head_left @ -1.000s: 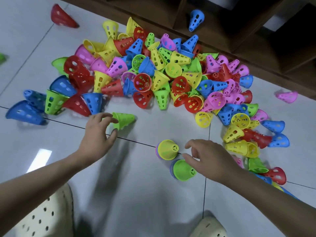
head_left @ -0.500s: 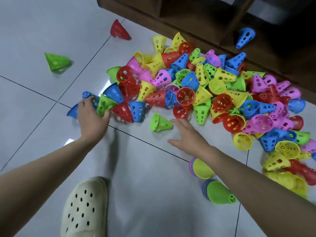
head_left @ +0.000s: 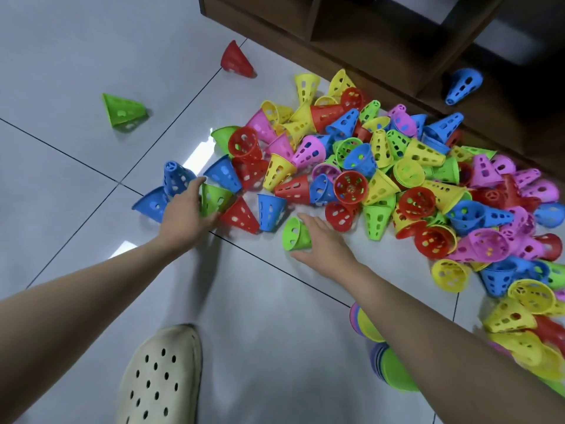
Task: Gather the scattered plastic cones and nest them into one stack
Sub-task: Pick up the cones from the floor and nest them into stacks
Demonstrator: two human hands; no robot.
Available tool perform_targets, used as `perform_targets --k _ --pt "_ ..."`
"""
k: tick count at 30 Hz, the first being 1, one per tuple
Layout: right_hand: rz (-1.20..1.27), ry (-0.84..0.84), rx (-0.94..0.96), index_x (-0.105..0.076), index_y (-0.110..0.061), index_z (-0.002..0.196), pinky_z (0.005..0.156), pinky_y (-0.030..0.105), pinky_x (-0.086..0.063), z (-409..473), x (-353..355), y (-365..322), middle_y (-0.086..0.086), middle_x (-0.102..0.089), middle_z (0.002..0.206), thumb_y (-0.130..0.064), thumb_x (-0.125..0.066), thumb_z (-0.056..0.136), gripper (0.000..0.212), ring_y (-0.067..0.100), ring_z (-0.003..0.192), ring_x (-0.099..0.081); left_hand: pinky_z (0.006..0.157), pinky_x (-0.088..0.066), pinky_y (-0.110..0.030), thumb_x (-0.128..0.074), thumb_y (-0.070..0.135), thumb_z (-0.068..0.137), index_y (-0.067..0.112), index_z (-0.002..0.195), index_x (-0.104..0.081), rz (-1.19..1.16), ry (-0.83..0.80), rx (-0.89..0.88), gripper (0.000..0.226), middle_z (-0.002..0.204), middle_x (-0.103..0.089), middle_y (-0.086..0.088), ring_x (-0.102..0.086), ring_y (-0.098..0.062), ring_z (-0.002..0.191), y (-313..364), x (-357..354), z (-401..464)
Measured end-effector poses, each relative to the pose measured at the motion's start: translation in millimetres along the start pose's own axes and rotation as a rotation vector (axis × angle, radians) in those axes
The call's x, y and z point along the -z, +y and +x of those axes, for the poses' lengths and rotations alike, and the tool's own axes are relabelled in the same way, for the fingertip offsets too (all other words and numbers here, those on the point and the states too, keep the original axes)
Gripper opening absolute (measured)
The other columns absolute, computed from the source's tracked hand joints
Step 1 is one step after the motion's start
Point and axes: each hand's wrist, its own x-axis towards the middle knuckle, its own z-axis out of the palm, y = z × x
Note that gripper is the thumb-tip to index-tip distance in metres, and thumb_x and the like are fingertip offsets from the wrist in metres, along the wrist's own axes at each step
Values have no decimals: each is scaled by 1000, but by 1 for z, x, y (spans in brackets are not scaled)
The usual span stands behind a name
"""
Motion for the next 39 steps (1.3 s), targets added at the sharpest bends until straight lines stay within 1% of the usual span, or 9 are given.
perform_targets --k 6,10,16,21,24,28,32,36,39 --pt "45 -14 -71 -50 -15 124 92 41 -48 -8 -7 2 6 -61 118 -43 -75 82 56 27 110 -58 69 -50 -39 -72 34 80 25 146 -28 -70 -64 57 80 87 -61 -4 -62 -26 81 -1 -1 -14" --pt "139 16 -76 -53 -16 120 86 34 -47 -22 4 9 2 -60 113 -42 -74 84 49 20 104 -57 68 -49 -36 -72 24 80 24 144 -30 -223 5 -14 77 86 -58 -1 -59 -16 77 12 4 -27" --pt "228 54 -46 -51 -18 128 84 27 -41 -53 45 18 -3 -56 113 -43 -72 88 51 12 103 -53 53 -45 -11 -68 4 80 23 142 -33 -452 18 -28 73 89 -55 8 -59 -1 64 55 4 -35" --pt "389 140 -60 -51 -29 125 93 26 -50 -92 83 22 -9 -63 117 -36 -74 89 43 5 107 -62 59 -55 -28 -72 7 79 33 141 -32 -545 -69 -90 78 106 -57 -1 -66 -23 79 79 -11 -40" --pt "429 178 -118 -48 -31 125 81 6 -44 -121 100 26 -20 -61 104 -25 -73 91 42 -18 92 -58 67 -52 -25 -76 16 82 32 145 -32 -530 -100 -162 79 114 -58 -1 -64 -13 84 97 -19 -48" --pt "333 187 -193 -53 -25 134 84 23 -50 -161 113 39 -13 -66 107 -42 -71 88 52 -5 94 -60 67 -54 -25 -66 33 94 39 154 -24 -448 -238 -238 73 117 -61 1 -65 -10 73 113 -32 -68" --pt "209 82 -217 -61 -34 114 65 20 -40 -204 126 52 -18 -65 86 -65 -60 82 44 -1 80 -59 70 -38 -4 -55 38 99 22 148 -36 -334 -310 -380 55 111 -57 5 -54 -10 82 128 -41 -91" --pt "135 95 -297 -63 -41 104 57 20 -41 -246 120 71 -16 -64 72 -63 -70 77 36 1 68 -60 73 -45 -26 -59 45 95 26 136 -47 -321 -441 -454 47 99 -63 4 -58 -15 80 138 -50 -108" --pt "24 59 -329 -61 -42 105 64 27 -48 -270 99 87 -14 -64 81 -77 -65 68 51 3 75 -59 65 -44 -21 -65 44 92 30 125 -52 -298 -508 -471 39 83 -62 8 -57 -9 73 147 -56 -119"
